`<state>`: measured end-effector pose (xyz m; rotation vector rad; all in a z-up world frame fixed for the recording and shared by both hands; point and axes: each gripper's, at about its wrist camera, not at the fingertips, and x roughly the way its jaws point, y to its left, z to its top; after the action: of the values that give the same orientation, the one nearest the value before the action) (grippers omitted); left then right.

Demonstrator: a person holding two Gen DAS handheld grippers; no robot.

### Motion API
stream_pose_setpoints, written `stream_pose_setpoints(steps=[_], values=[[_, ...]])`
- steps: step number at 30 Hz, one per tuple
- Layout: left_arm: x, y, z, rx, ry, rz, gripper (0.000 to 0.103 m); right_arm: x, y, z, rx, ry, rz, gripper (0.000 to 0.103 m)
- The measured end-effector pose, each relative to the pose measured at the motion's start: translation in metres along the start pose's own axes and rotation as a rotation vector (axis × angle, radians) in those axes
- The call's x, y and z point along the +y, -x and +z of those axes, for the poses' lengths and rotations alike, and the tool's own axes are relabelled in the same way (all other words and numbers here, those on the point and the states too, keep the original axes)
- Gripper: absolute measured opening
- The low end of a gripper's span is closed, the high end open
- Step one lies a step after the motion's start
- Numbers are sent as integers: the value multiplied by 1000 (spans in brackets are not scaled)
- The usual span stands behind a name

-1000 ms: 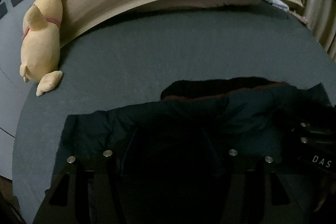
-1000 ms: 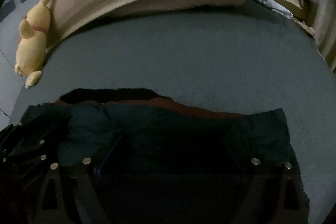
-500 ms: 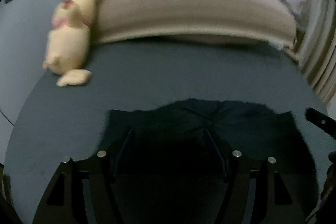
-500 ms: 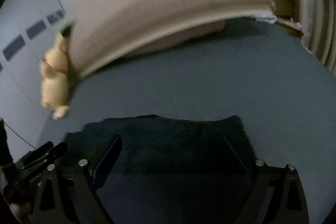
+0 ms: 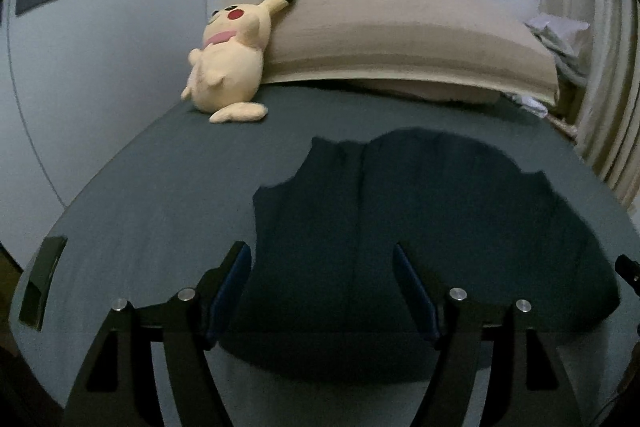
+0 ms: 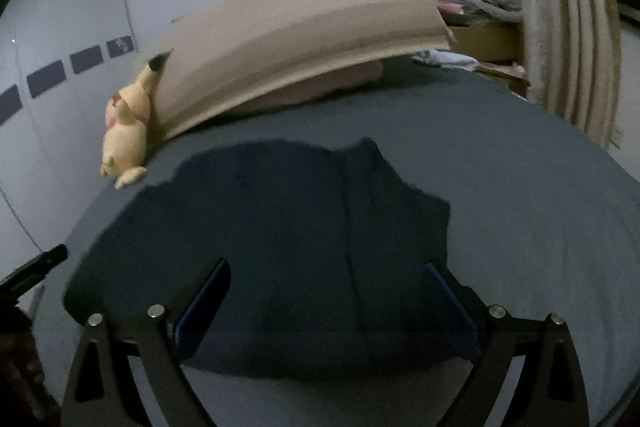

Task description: Fold large clothes

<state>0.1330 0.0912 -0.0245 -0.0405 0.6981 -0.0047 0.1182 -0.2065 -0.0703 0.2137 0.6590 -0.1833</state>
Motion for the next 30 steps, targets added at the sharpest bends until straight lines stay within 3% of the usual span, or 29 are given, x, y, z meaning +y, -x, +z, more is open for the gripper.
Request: stream_pose_setpoints(steps=[3, 6, 11, 16, 18, 23, 26, 28, 30], values=[[-6, -12, -16, 29, -11, 44, 74, -6, -4, -19, -17, 10, -47, 98], [-5, -39, -26, 124, -50, 95, 74, -8, -19, -33, -1, 4, -91, 98], [-11, -51, -41, 145, -109, 144, 75, -9, -34, -43, 44, 8, -113, 98], [-11, -53, -49, 159, -120, 141, 75, -13, -46, -44, 98, -8, -112, 100], [-4, -45, -45, 162, -90, 105, 75, -18, -37, -39, 95, -39, -84, 99], [51, -7, -36, 97, 131, 17, 75, -67, 15, -45, 44, -318, 43, 100], [85, -6, -37, 138, 273, -31, 75, -111, 33, -67, 53, -565, 113, 100], [92, -13, -36, 171, 304, -72, 75, -135, 29, -79, 86, -720, 193, 100], [94, -23, -35, 188, 317, -107, 75, -143, 23, -81, 90, -790, 245, 100]])
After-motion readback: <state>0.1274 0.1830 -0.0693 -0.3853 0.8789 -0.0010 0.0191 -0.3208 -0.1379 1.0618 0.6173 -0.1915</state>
